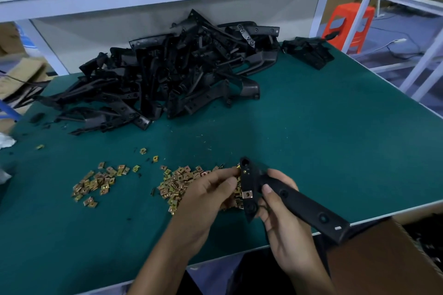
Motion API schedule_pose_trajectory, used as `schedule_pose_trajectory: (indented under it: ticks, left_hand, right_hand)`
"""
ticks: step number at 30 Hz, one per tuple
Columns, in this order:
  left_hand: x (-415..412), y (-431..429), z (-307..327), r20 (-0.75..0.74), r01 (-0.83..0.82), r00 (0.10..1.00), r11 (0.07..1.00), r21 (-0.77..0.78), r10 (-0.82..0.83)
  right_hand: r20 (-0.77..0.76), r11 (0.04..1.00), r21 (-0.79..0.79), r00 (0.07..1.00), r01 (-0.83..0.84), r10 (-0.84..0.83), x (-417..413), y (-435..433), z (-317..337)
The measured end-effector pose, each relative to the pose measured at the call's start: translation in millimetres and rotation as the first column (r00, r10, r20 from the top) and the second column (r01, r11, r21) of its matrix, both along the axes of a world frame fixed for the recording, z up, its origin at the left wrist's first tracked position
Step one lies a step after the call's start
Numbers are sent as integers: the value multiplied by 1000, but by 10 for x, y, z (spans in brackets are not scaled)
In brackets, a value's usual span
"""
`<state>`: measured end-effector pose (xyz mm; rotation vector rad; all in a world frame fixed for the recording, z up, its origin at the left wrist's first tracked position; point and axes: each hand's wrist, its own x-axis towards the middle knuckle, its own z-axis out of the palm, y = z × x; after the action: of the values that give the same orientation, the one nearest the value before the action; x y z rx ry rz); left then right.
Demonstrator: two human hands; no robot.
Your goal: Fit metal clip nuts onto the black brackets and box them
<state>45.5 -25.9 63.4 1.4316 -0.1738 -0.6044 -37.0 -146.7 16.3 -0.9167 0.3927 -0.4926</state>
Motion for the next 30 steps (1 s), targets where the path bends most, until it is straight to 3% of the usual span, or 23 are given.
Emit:
schedule_pose_trajectory:
  ticks: [9, 17, 23, 27, 30]
  left_hand:
    - [39, -12, -14, -157, -9, 988, 998, -64, -1]
    - [77, 17, -20, -139, 74, 988, 997, -5, -74]
    - [130, 87, -1, -103, 165, 982, 985, 46, -160]
    - [88, 111, -21, -79, 111, 991, 990, 92, -104]
    - [50, 111, -74, -38, 87, 996, 988, 126, -83]
  right_hand:
    - [35, 999, -6, 998, -48, 48, -29, -2, 42]
    - [45, 996, -26, 995, -88, 89, -29, -22, -8]
    - [10, 977, -172, 991, -128, 132, -28, -65, -92]
    - [-55, 915, -395, 997, -76, 59, -35, -29, -64]
    - [-115, 887, -446, 990, -124, 80, -125, 9, 62]
